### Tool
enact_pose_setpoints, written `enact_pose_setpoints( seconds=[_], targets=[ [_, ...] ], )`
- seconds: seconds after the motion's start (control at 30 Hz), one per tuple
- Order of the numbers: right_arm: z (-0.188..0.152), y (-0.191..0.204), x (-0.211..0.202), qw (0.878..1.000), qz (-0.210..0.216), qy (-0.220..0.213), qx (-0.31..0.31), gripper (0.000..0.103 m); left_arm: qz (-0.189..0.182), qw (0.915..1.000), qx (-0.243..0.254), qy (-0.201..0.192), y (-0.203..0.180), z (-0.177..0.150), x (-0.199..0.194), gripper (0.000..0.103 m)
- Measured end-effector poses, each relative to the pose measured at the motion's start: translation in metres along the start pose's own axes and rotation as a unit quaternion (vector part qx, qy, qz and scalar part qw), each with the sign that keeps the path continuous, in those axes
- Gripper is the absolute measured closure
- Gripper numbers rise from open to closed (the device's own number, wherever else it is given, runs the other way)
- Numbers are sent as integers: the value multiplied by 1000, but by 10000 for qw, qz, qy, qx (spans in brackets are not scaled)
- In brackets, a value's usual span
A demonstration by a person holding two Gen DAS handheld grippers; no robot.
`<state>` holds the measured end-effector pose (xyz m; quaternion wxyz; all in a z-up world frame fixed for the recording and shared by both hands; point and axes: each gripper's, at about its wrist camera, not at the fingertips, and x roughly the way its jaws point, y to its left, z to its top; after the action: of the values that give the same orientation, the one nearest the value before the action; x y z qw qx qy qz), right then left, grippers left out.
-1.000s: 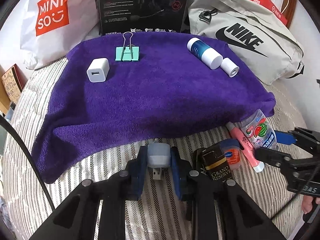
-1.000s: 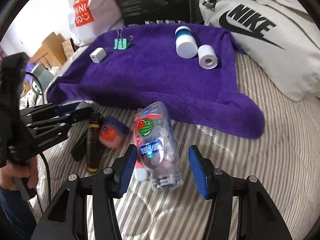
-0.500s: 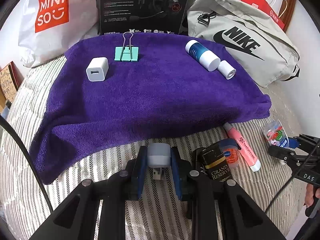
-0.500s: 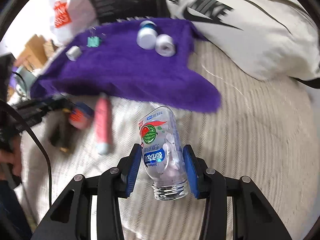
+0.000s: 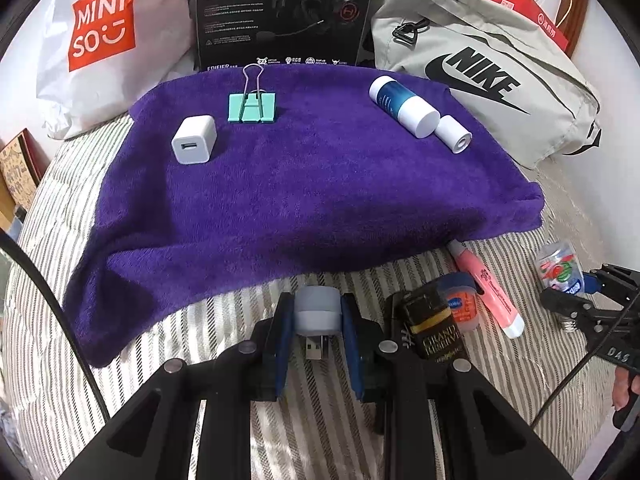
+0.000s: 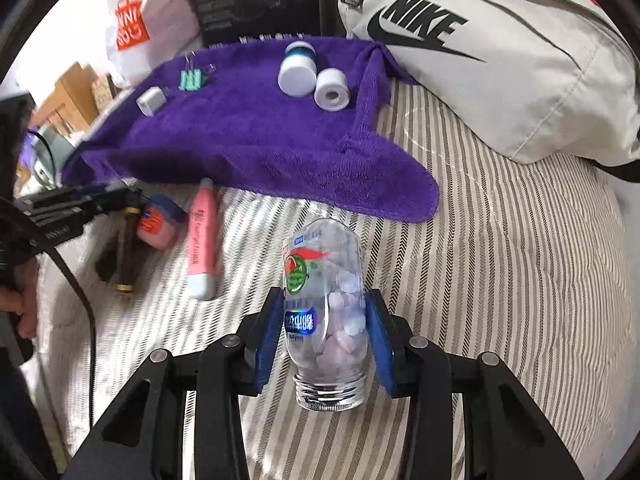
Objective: Organize rigid objects
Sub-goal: 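Carry the USB adapter toward the towel with the left tool while the right tool lifts the bottle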
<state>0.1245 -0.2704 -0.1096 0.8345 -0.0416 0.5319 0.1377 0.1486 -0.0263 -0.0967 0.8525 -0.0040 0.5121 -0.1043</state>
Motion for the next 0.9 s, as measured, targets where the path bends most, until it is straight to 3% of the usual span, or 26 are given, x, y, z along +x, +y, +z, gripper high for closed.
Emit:
enact_pose_setpoints(
  seconds=[0.13, 0.37, 0.73, 0.9],
  targets=[
    [1, -1, -13, 9999, 102, -88, -10, 62, -35, 10000, -9, -67, 6, -4, -12, 80],
    [1, 3, 5, 9998, 126, 121, -37, 62, -30, 10000, -74, -1, 16, -7, -13, 80],
    [-12, 15, 8, 9991, -271, 36, -324, 62, -75, 9999, -45, 116, 12, -10, -6, 80],
    [-6, 5, 0, 9998, 9, 44, -169, 63, -76, 9999, -36, 85, 14, -8, -10, 80]
  ],
)
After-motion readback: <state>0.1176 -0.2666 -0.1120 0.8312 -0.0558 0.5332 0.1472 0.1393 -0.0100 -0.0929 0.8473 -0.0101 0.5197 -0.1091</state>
